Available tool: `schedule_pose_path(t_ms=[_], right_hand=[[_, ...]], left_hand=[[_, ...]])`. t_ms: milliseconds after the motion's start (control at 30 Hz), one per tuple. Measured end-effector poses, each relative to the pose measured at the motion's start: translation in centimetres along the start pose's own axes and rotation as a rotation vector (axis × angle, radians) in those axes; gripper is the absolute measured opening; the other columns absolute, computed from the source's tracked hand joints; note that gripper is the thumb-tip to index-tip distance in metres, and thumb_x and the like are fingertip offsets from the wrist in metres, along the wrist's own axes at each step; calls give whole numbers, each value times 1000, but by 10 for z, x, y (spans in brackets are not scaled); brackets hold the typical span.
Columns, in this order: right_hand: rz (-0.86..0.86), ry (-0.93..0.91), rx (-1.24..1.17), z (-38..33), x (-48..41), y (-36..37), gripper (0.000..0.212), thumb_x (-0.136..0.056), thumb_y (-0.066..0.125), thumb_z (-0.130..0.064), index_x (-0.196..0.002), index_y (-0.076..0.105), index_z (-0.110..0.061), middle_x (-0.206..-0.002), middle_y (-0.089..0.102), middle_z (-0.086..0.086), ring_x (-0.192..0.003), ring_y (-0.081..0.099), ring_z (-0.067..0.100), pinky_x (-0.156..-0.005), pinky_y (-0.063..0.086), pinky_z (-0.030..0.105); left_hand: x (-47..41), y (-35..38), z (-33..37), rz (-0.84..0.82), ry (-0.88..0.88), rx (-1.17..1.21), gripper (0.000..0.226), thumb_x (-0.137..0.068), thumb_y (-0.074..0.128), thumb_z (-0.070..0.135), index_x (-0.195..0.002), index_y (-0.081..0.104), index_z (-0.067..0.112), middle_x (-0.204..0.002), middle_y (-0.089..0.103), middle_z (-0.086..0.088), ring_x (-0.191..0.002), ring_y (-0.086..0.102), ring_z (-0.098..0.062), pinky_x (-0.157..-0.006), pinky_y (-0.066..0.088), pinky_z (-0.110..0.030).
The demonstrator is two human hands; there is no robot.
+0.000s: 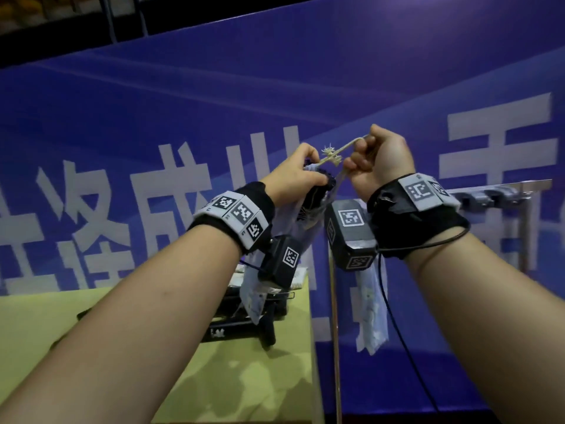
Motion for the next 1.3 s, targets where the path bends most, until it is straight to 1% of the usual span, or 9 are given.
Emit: schedule_pose_path(t_ms=[100,200,267,367,567,700,1033,1200,1300], right_hand=[[32,-71,26,-31,-9,-21,38,-97,41,-19,-60,36,-15,-43,39,-1,-31,20,13,-41,24,21],[75,-100,75,-50,-19,-43,39,-98,41,-20,-59,35,-16,-43,37,-1,-31,19,13,-41,23,20],[108,-101,130,-52,-23,-59,40,-98,41,-22,-59,35,-16,-44,36,-2,-31,20,12,-41,24,20],[142,-87,251,-48,-33,-86,40,-97,43,-23,-59,36,-17,-44,37,-3,-30,23,11,-40,24,20],[82,-134,723,-27,-55,-121,40,-96,46,-18,-58,36,-16,-43,34,-2,-33,23,8,-41,18,21],[-20,-181,1137,-2,-71,-142,40,-97,47,-18,-57,44,-16,-52,39,0,-40,32,7,-48,25,23],[-142,-87,1221,33,-79,-165,36,-98,47,-14,-63,56,-15,-42,45,-12,-49,34,13,-51,29,26],[-139,-49,1175,31,-79,-176,28,-95,48,-3,-71,56,-15,-61,46,3,-40,39,5,-48,33,23],[-124,-21,1170,31,-82,-186,25,-94,50,0,-75,54,-16,-63,48,2,-37,41,0,-48,35,22]], left_hand=[[-16,31,17,-48,8,33,28,-91,60,6,-110,42,17,-84,47,0,-71,48,-14,-61,42,-18],[-32,65,16,-137,-8,48,36,-91,62,9,-124,47,11,-105,61,-12,-91,58,-23,-86,49,-36],[-37,81,8,-147,-12,62,33,-90,64,9,-121,54,10,-121,61,-17,-106,61,-28,-100,46,-44],[-43,107,-10,-165,-16,116,18,-86,66,12,-102,57,16,-110,62,-12,-101,60,-26,-103,44,-47],[-45,142,-64,-269,-111,152,23,-92,59,1,-83,51,20,-79,54,1,-75,53,-12,-81,44,-28],[-38,155,-99,-350,-175,75,10,-92,60,1,-95,59,10,-82,58,0,-78,56,-12,-80,46,-22],[-38,173,-137,-257,-271,135,7,-82,68,-1,-83,67,5,-87,68,-5,-84,60,-15,-86,49,-32],[-37,184,-134,-289,-343,308,22,-80,56,-9,-71,60,11,-72,59,-4,-48,45,-7,-46,29,-20],[-37,194,-130,-368,-388,412,12,-85,56,6,-75,60,12,-66,48,-2,-45,31,-8,-45,20,-22]])
Point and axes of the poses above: each hand's wrist, its own x-axis away from the middle knuckle, its own y-axis out of the palm, z = x × y, the point moved 9 cm from there along -x, towards the middle knuckle
